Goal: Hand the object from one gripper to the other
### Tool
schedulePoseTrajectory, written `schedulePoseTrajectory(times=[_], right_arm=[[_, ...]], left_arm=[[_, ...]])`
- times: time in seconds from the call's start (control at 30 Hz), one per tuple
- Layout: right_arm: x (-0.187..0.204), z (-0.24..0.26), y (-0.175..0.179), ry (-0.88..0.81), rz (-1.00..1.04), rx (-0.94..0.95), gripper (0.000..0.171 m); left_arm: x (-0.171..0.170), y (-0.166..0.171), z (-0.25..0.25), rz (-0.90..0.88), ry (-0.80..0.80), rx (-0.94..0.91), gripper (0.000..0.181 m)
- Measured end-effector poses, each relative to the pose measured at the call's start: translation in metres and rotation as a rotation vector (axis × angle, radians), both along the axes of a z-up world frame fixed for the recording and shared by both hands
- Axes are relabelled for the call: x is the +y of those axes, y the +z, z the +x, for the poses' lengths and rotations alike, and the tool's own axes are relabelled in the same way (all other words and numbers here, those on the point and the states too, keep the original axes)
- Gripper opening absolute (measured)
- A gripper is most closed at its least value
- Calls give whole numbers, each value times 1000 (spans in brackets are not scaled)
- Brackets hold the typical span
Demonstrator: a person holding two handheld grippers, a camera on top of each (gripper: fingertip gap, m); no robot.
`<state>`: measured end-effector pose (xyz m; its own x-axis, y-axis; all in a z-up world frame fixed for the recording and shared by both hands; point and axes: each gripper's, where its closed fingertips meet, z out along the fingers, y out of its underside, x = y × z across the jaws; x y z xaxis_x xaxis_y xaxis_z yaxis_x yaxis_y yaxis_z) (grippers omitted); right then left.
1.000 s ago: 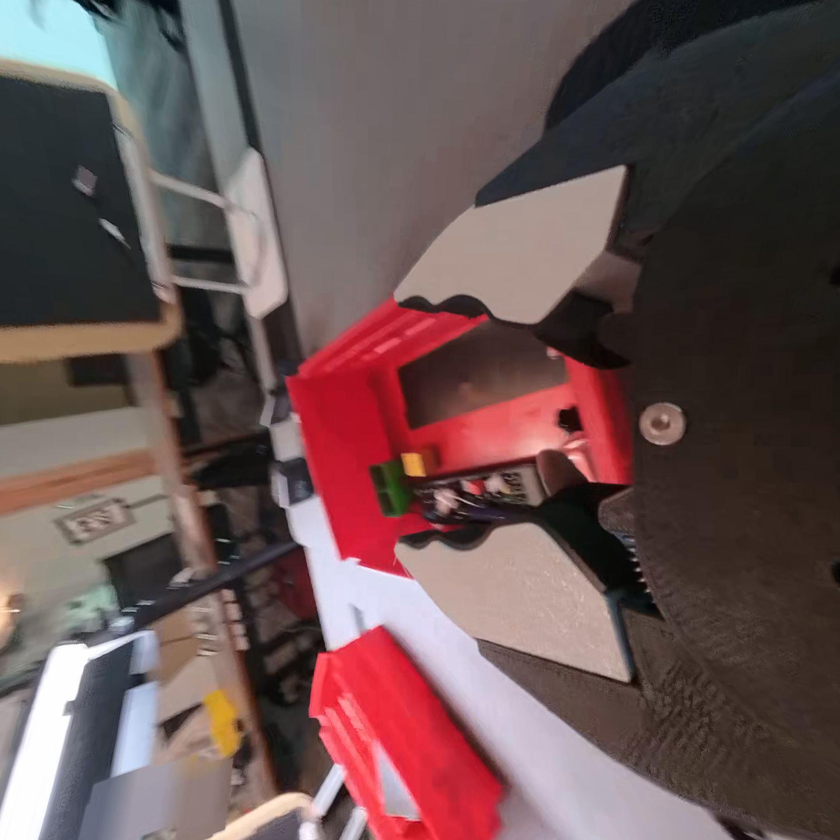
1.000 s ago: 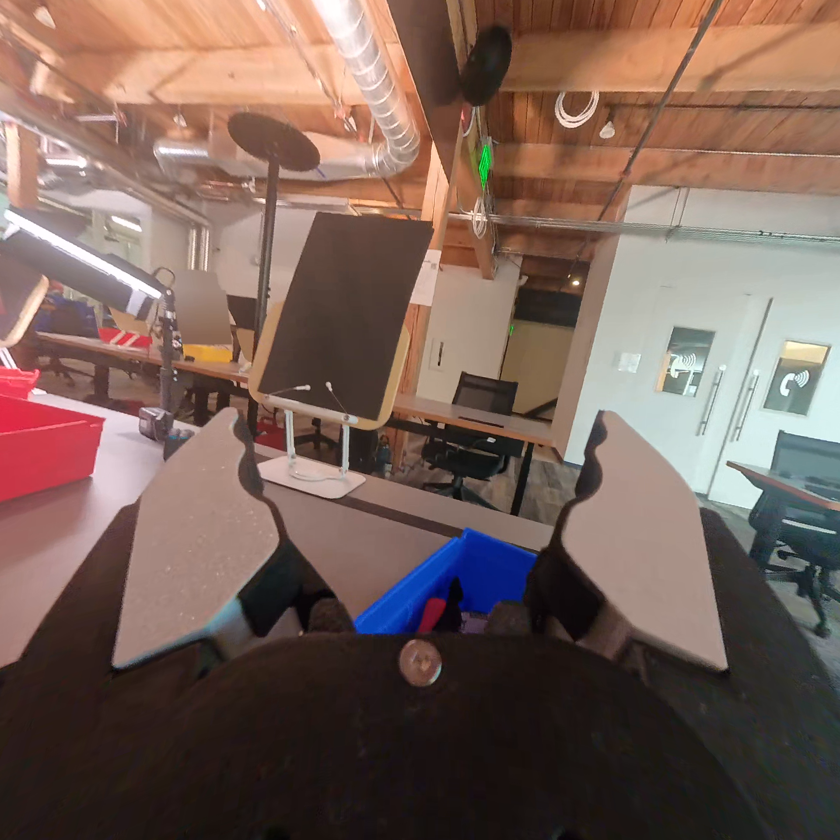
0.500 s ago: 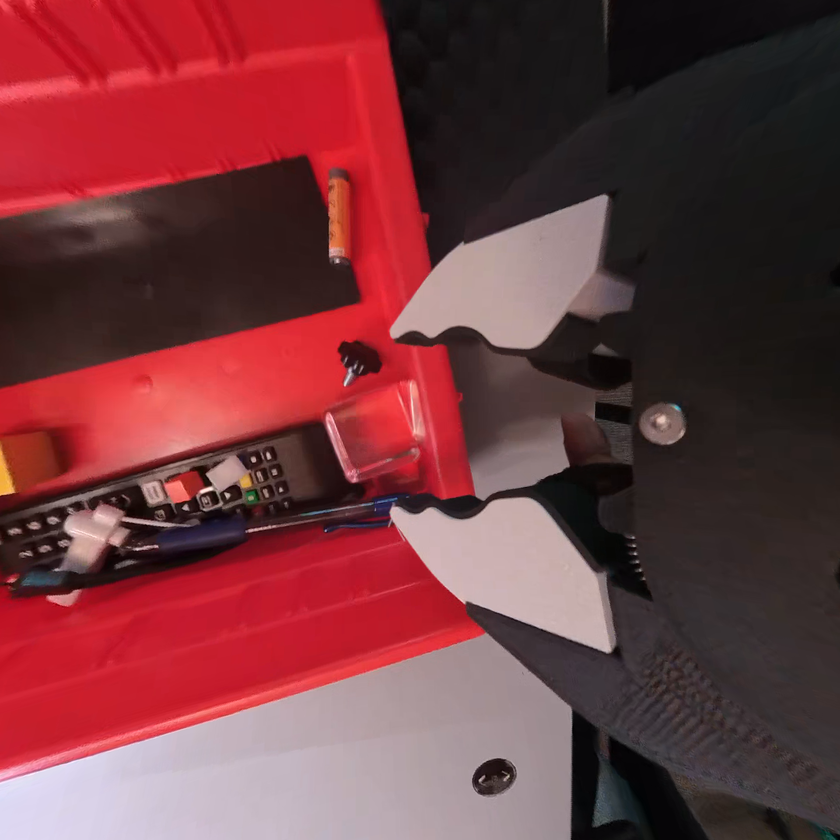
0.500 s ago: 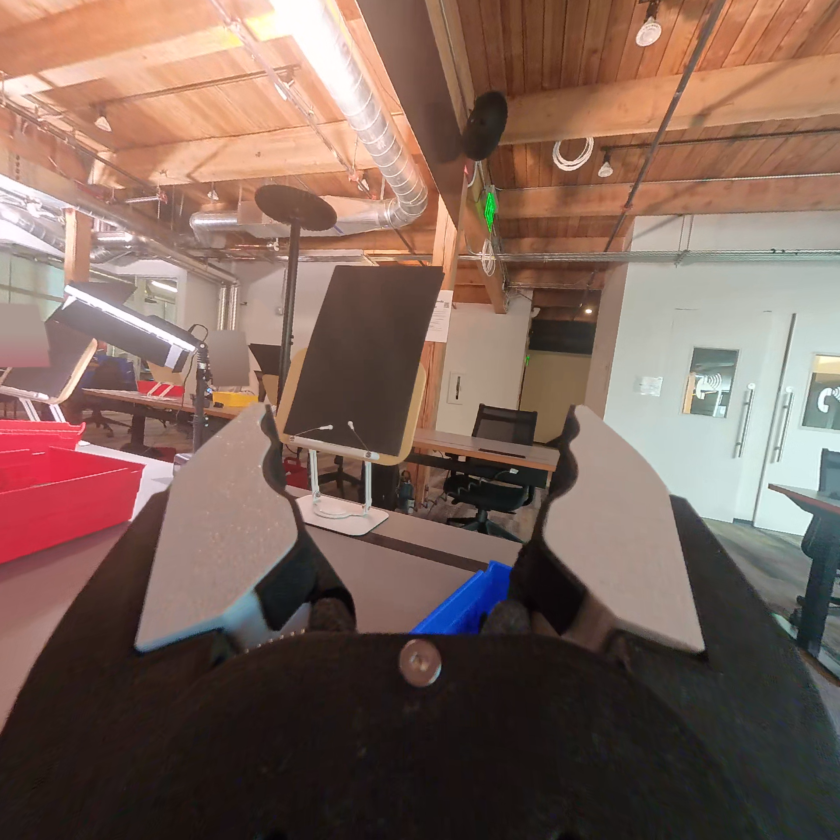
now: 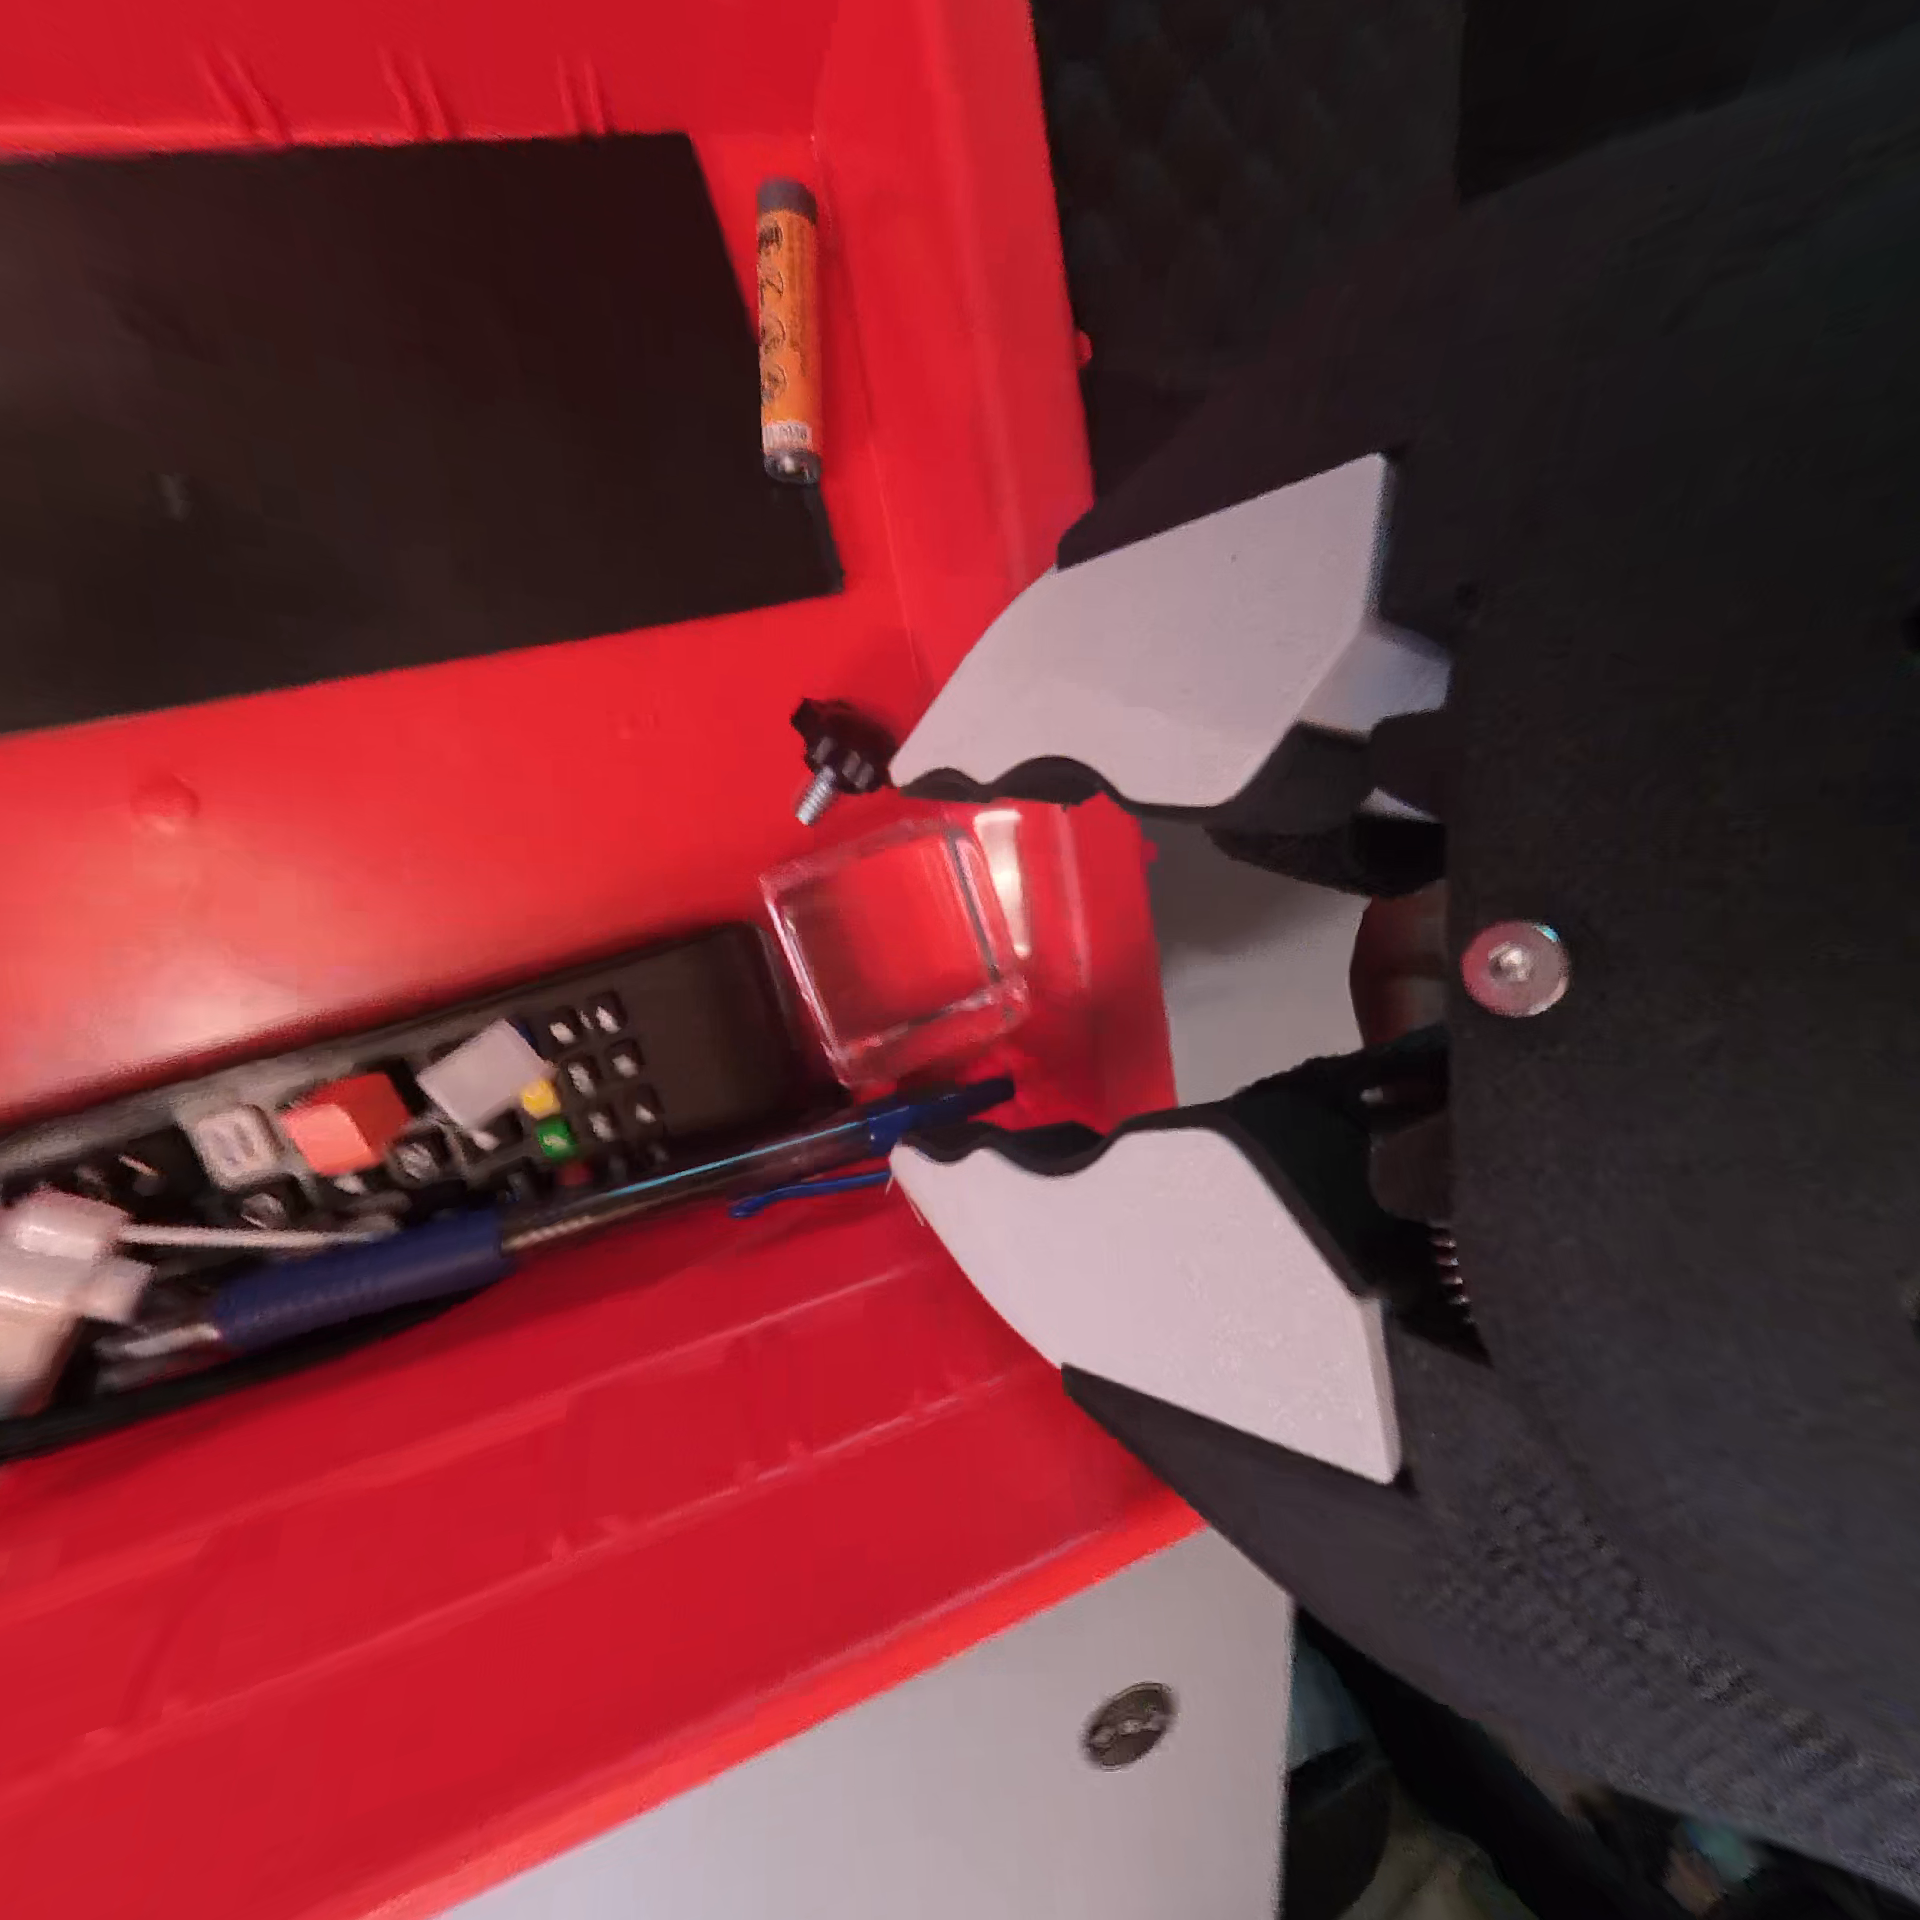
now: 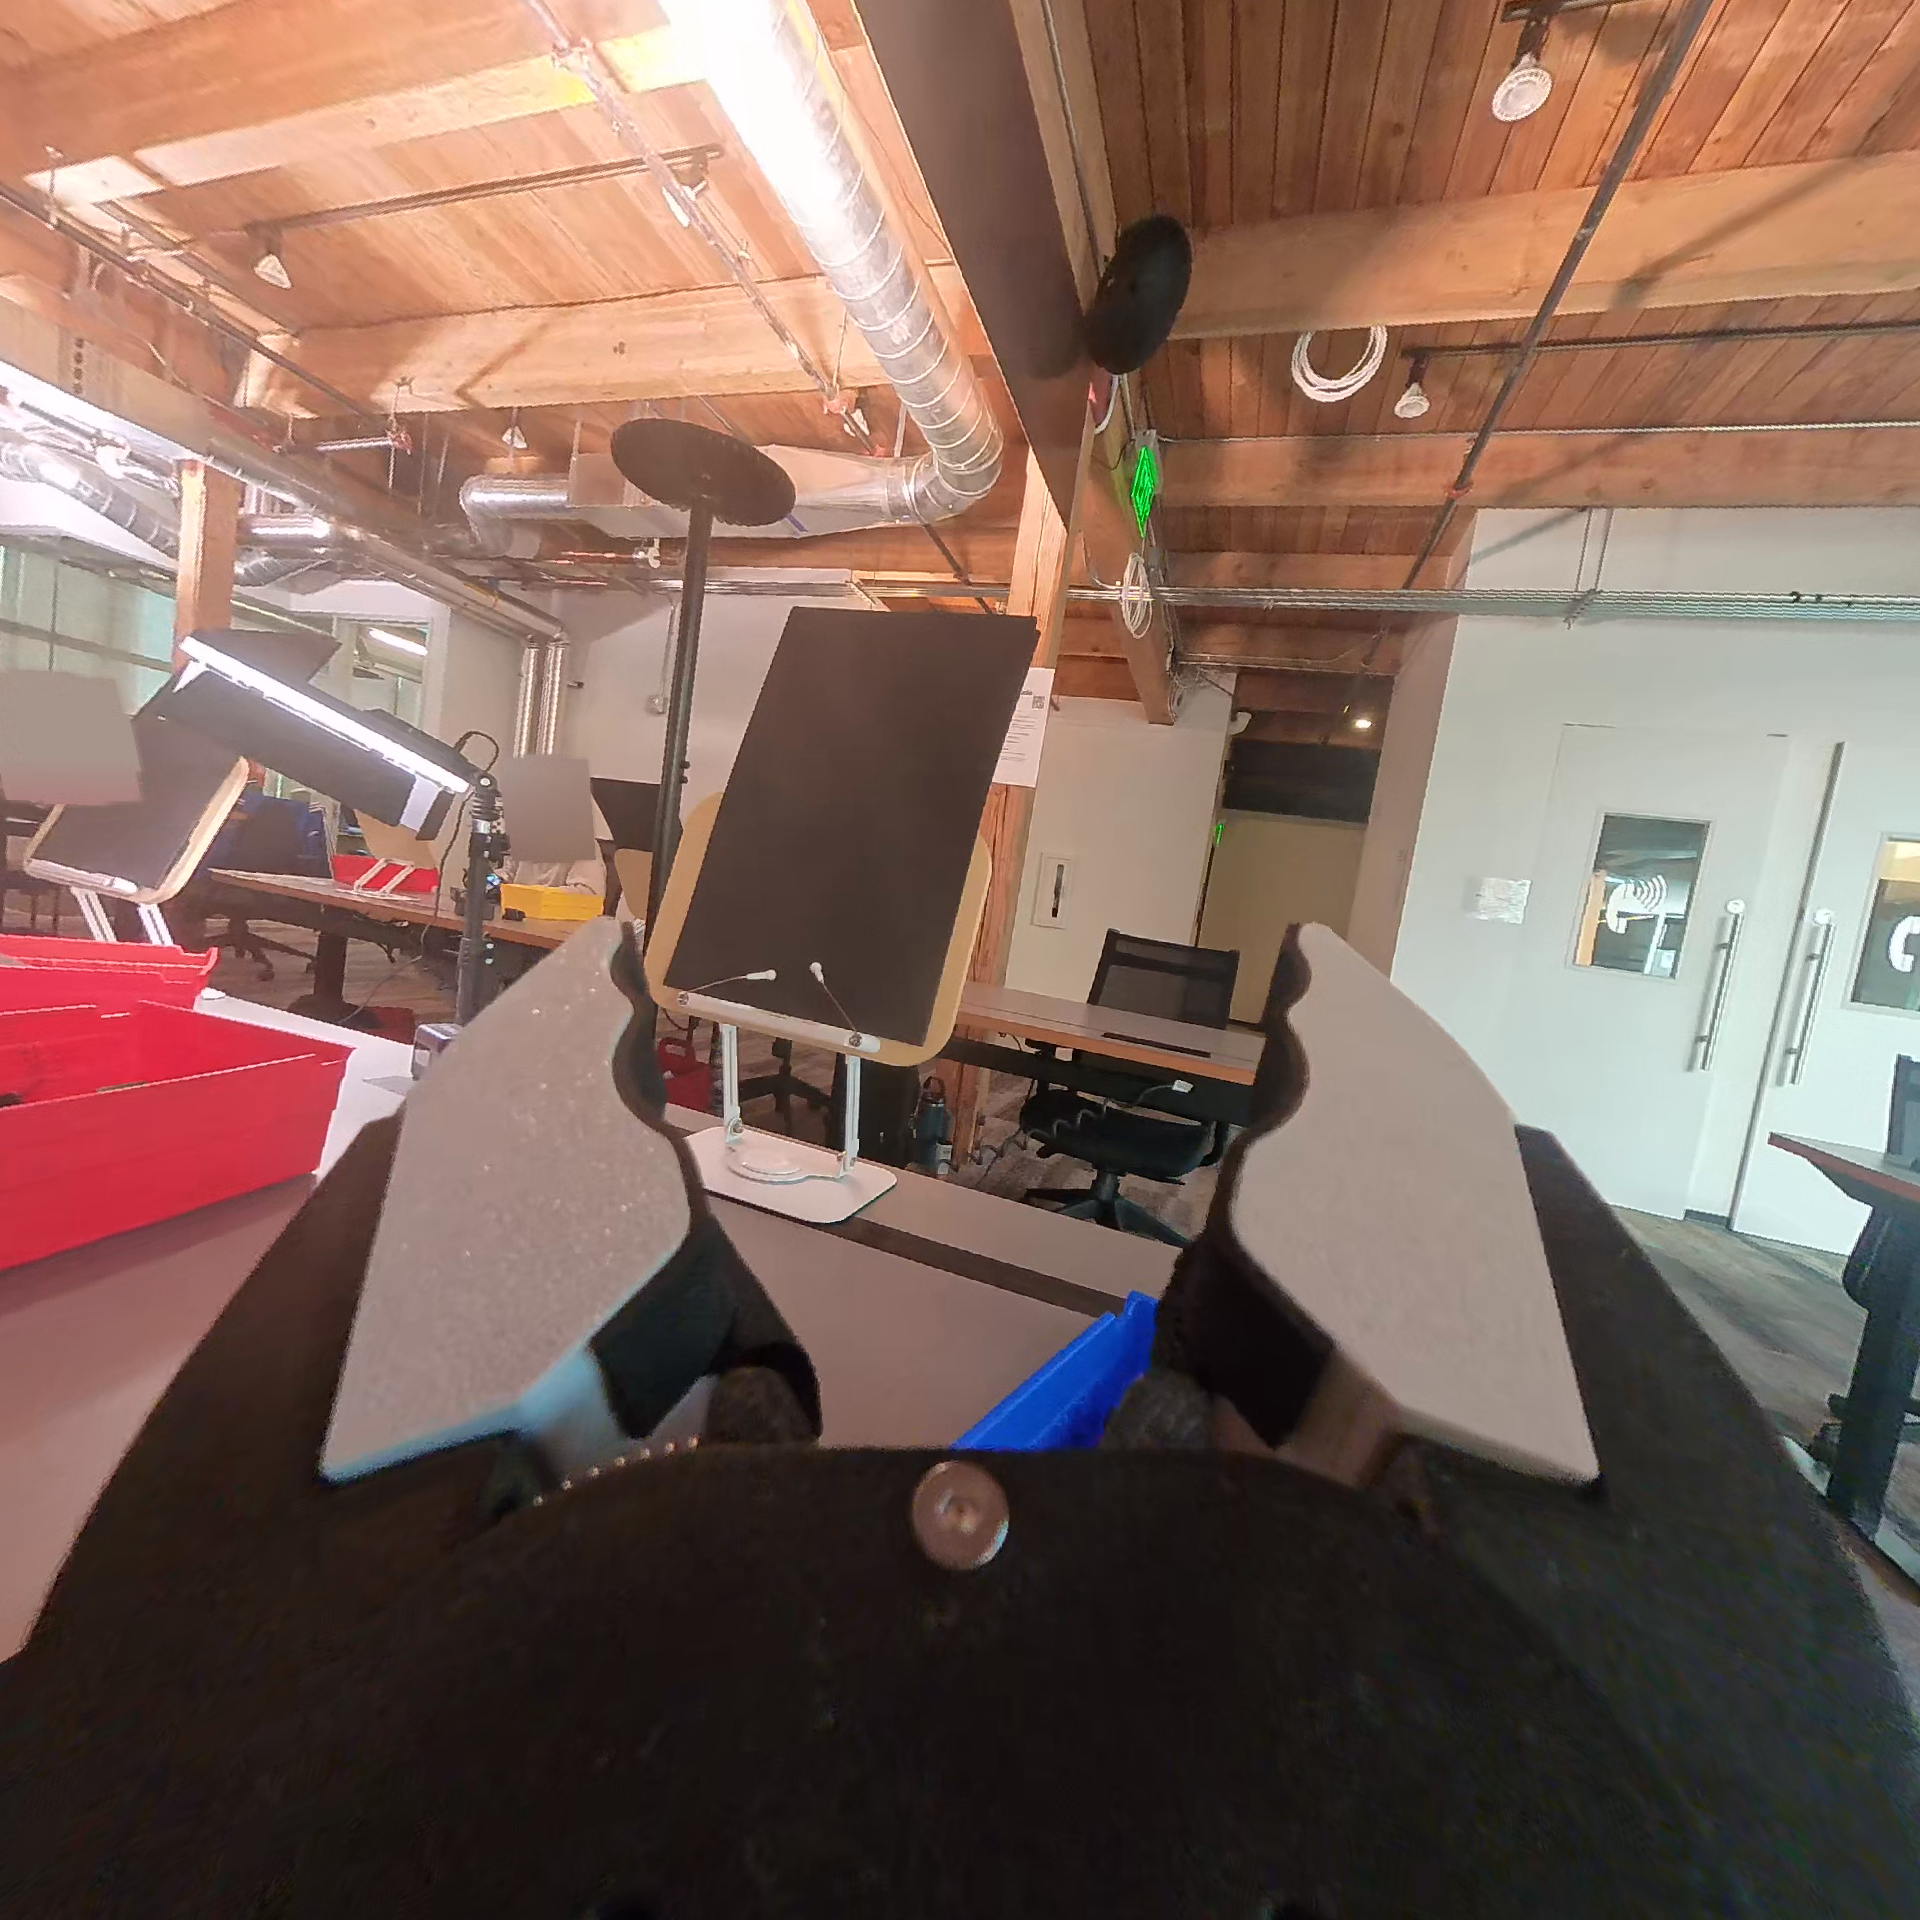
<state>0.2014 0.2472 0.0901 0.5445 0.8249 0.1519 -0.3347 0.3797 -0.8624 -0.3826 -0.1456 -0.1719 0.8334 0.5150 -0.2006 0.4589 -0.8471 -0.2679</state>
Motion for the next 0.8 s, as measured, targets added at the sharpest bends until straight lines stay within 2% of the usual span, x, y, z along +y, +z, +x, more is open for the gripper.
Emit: schedulePoseTrajectory(times=[0.1, 0.23, 0.37, 0.5, 0.63, 0.8], right_arm=[[-1, 1, 1, 1, 1, 5, 112], [-1, 1, 1, 3, -1, 6, 111], [-1, 0, 1, 8, 0, 10, 109], [-3, -4, -1, 20, -5, -2, 108], [-4, -6, -1, 18, 2, -11, 107], [-6, -13, -3, 45, -5, -12, 107]], left_arm=[[18, -1, 6, 62, -78, -10, 54], [10, -12, 7, 1, -55, -61, 60], [6, -17, 2, -7, -52, -61, 49], [8, -17, 1, 11, -72, -32, 47], [26, -4, 6, 139, -185, 31, 46], [57, 36, 3, 503, -219, 168, 46]])
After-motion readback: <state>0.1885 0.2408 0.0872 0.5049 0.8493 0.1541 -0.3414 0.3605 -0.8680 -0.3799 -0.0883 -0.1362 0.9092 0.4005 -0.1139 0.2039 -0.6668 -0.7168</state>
